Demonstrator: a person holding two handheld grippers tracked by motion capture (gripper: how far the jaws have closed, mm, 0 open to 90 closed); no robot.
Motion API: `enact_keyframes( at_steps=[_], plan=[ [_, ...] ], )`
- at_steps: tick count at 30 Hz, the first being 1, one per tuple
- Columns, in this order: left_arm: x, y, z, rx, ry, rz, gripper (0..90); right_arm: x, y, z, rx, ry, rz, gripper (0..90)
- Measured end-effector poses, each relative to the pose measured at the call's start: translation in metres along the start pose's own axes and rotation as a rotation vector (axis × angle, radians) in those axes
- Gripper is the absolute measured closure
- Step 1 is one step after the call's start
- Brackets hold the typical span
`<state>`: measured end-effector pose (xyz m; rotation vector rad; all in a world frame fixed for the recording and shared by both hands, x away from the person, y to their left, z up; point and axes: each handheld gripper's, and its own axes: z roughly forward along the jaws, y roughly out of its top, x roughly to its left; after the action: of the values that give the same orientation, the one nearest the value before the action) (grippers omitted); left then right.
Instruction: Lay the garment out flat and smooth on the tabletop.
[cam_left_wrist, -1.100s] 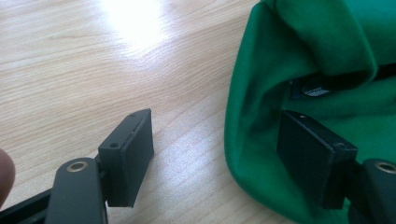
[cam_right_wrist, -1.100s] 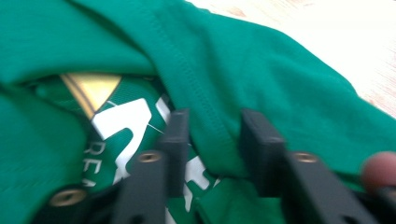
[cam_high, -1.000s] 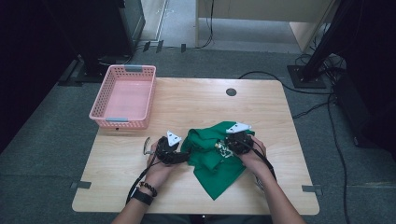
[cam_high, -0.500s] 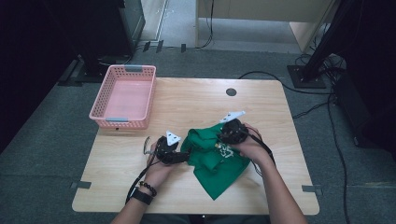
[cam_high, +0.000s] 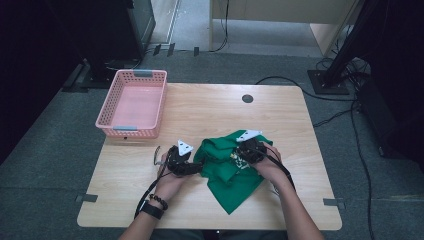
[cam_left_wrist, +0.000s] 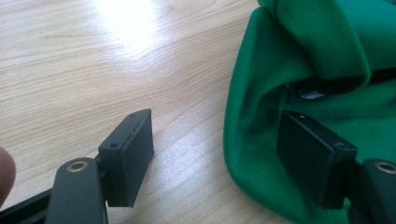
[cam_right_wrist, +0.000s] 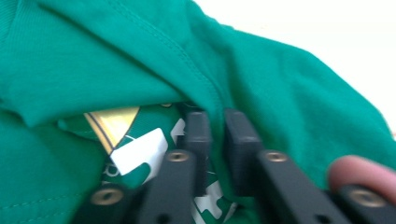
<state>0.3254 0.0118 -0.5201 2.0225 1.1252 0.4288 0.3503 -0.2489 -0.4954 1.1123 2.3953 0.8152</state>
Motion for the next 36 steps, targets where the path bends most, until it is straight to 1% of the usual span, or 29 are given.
enact_keyframes(
  at_steps=[2, 3, 4, 5, 6, 7, 8, 11, 12, 13, 14, 15, 16, 17, 18, 19, 20, 21, 22, 23, 24, 25, 27, 29, 30, 32, 34, 35, 36],
  plan=[
    [0.0, 0.0, 0.0, 0.0, 0.0, 0.0, 27.9, -0.002, 0.002, -0.002, -0.007, 0.002, 0.012, 89.7],
    [0.0, 0.0, 0.0, 0.0, 0.001, 0.0, 27.9, -0.006, 0.008, -0.006, -0.024, 0.004, 0.025, 89.8],
    [0.0, 0.0, 0.0, 0.0, 0.001, 0.0, 27.9, -0.009, 0.013, -0.008, -0.03, 0.0, 0.026, 89.8],
    [0.0, 0.0, 0.0, 0.0, 0.001, 0.0, 27.9, -0.009, 0.013, -0.008, -0.03, 0.0, 0.026, 89.8],
    [0.0, 0.0, 0.0, 0.0, 0.0, 0.0, 27.9, -0.012, 0.019, -0.01, -0.037, -0.005, 0.028, 89.8],
    [0.0, 0.0, 0.0, -0.002, -0.001, -0.004, 27.9, -0.016, 0.028, -0.012, -0.045, -0.007, 0.035, 89.8],
    [0.0, 0.0, 0.0, -0.002, -0.002, -0.006, 27.9, -0.024, 0.049, -0.014, -0.062, 0.0, 0.054, 89.8],
    [0.0, 0.0, 0.0, -0.001, -0.005, -0.011, 27.9, -0.038, 0.088, -0.009, -0.067, 0.002, 0.078, 89.8],
    [0.0, 0.0, 0.0, -0.001, -0.005, -0.011, 27.9, -0.038, 0.088, -0.009, -0.067, 0.002, 0.078, 89.8],
    [0.001, 0.0, 0.0, -0.001, -0.007, -0.012, 27.9, -0.044, 0.101, -0.004, -0.069, -0.009, 0.087, 89.7],
    [0.001, 0.0, 0.0, -0.004, -0.008, -0.015, 27.9, -0.048, 0.113, 0.002, -0.071, -0.037, 0.103, 87.7],
    [0.001, 0.0, 0.0, -0.005, -0.01, -0.018, 27.9, -0.052, 0.123, 0.009, -0.088, -0.083, 0.122, 79.7],
    [0.001, 0.0, 0.0, -0.006, -0.013, -0.02, 27.9, -0.057, 0.138, 0.022, -0.157, -0.189, 0.167, 69.0],
    [0.001, 0.0, -0.001, -0.005, -0.014, -0.021, 27.9, -0.057, 0.138, 0.022, -0.157, -0.189, 0.167, 69.0],
    [0.002, 0.0, -0.001, -0.005, -0.015, -0.019, 27.9, -0.058, 0.143, 0.027, -0.186, -0.216, 0.178, 61.4],
    [0.002, 0.0, -0.001, -0.005, -0.015, -0.02, 27.9, -0.059, 0.146, 0.03, -0.209, -0.241, 0.195, 57.8],
    [0.002, 0.0, -0.001, -0.006, -0.016, -0.022, 27.8, -0.06, 0.147, 0.032, -0.223, -0.268, 0.22, 56.8],
    [0.002, -0.001, -0.001, -0.006, -0.017, -0.023, 27.9, -0.061, 0.147, 0.03, -0.24, -0.282, 0.251, 55.5],
    [0.002, -0.001, -0.001, -0.005, -0.017, -0.021, 27.8, -0.063, 0.14, 0.024, -0.276, -0.261, 0.292, 55.0],
    [0.002, -0.001, -0.001, -0.006, -0.018, -0.024, 27.8, -0.063, 0.14, 0.024, -0.276, -0.261, 0.292, 55.0],
    [0.002, -0.001, -0.001, -0.006, -0.019, -0.025, 27.8, -0.064, 0.135, 0.021, -0.279, -0.237, 0.295, 54.2],
    [0.002, 0.0, -0.001, -0.006, -0.018, -0.026, 27.8, -0.063, 0.13, 0.018, -0.266, -0.22, 0.283, 54.0],
    [0.002, 0.0, -0.001, -0.007, -0.017, -0.026, 27.8, -0.062, 0.116, 0.009, -0.22, -0.183, 0.225, 53.3],
    [0.002, 0.0, -0.001, -0.008, -0.017, -0.028, 27.8, -0.06, 0.105, 0.0, -0.171, -0.13, 0.2, 52.2],
    [0.002, 0.0, 0.0, -0.009, -0.016, -0.028, 27.8, -0.058, 0.095, -0.008, -0.139, -0.093, 0.18, 51.2],
    [0.002, 0.0, 0.0, -0.01, -0.013, -0.027, 27.8, -0.054, 0.084, -0.017, -0.115, -0.075, 0.175, 51.0],
    [0.001, 0.0, 0.0, -0.008, -0.011, -0.024, 27.8, -0.05, 0.066, -0.026, -0.091, -0.036, 0.178, 50.7],
    [0.001, 0.0, 0.0, -0.008, -0.011, -0.023, 27.9, -0.048, 0.061, -0.028, -0.078, -0.032, 0.172, 50.1],
    [0.001, 0.0, 0.0, -0.007, -0.01, -0.022, 27.8, -0.046, 0.054, -0.029, -0.06, -0.04, 0.166, 50.0]
  ],
)
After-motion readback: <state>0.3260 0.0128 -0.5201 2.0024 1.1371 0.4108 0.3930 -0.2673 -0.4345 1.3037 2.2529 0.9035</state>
